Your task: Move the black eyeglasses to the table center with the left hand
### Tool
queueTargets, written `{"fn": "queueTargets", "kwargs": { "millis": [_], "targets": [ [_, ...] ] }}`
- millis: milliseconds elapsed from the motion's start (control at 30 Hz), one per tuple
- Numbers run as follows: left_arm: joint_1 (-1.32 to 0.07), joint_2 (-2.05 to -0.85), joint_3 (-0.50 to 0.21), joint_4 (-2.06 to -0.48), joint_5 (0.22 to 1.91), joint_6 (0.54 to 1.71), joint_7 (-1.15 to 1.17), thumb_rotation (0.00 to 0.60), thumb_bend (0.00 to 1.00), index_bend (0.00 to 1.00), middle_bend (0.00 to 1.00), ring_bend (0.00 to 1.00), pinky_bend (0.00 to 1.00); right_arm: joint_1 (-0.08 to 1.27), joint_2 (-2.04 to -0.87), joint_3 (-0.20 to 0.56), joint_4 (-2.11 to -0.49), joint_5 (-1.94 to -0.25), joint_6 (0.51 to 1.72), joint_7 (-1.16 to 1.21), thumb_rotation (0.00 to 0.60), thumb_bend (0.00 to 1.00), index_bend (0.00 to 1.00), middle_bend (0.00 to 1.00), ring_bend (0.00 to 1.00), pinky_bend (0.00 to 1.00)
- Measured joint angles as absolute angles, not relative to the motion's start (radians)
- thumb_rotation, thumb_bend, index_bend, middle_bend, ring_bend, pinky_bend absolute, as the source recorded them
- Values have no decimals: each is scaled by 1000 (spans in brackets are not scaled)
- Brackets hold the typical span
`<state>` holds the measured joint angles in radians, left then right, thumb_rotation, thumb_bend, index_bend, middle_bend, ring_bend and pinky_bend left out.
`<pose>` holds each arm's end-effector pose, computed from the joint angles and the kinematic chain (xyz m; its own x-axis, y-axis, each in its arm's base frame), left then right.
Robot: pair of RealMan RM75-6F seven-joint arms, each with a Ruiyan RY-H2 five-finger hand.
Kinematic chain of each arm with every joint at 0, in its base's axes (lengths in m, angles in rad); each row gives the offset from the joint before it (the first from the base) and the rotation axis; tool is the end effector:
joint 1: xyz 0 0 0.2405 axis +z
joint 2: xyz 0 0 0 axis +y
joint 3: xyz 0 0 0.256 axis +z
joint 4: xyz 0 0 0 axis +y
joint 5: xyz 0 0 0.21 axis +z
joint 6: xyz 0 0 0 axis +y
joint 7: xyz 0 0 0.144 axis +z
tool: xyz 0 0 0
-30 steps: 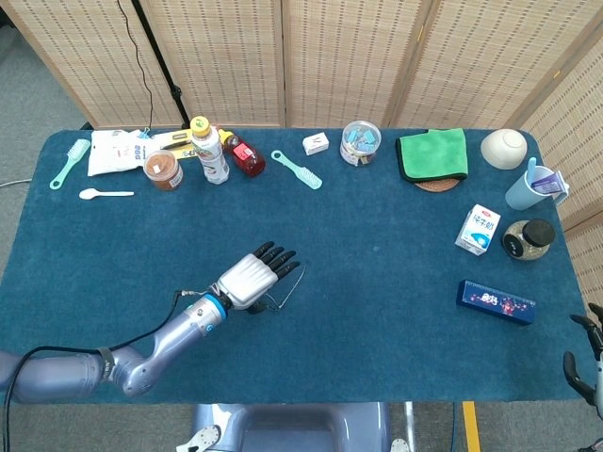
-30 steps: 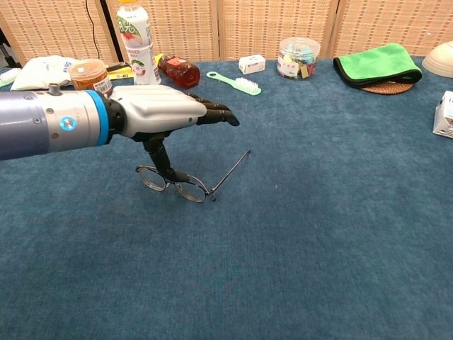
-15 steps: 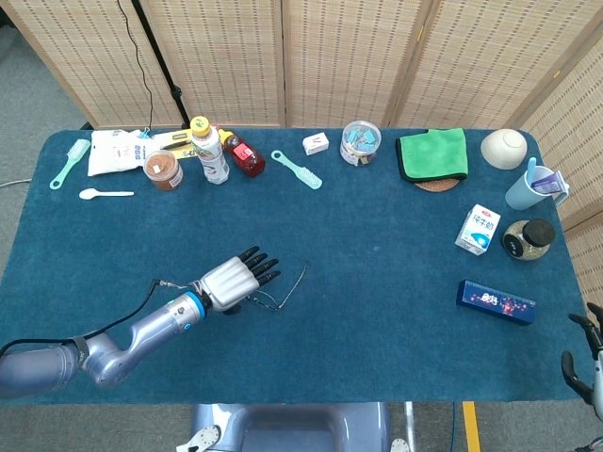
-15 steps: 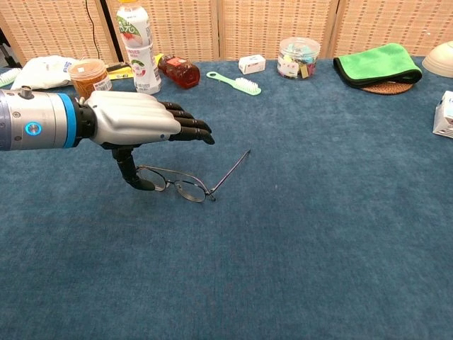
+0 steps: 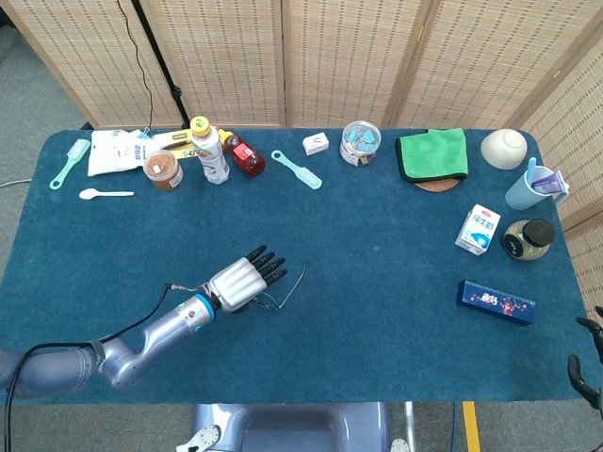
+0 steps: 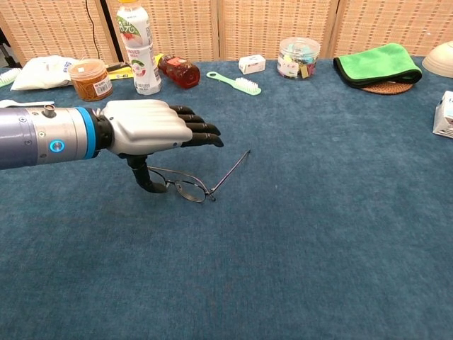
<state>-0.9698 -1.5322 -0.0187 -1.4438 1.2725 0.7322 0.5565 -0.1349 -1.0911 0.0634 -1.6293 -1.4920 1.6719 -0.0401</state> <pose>-0.1093 0.3324 -0.0559 0.8490 0.0861 0.5213 0.3874 -0.7723 -0.5034 -0.3310 -0.1114 0.1933 0.4639 0.0987 0.8804 -0.8758 0.2010 0.4389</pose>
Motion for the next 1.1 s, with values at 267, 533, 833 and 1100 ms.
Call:
{"fn": "queueTargets", "kwargs": {
  "millis": [267,533,833,1100],
  "targets": [
    [-977,-1572,-30,-1430,1246,748,603,515,231,0,0,0,0,-137,-1093,65,-1623,-1488,1672,-31,600,478,247,130,130,170],
    [-993,-1606,-44,-1421,1207,741,633,516,231,0,0,0,0,-140,-1092,67,-1616,-1483,1674,-24,600,479,247,130,130,170],
    [-1038,-1685,-93,-1402,1099,727,676,515,230,0,0,0,0,-145,-1090,69,-1612,-1479,1679,-16,600,479,247,130,131,170],
    [-1107,-1718,-108,-1387,1002,695,752,515,231,0,0,0,0,-151,-1088,70,-1612,-1471,1682,-17,600,478,247,130,131,170]
  ]
}}
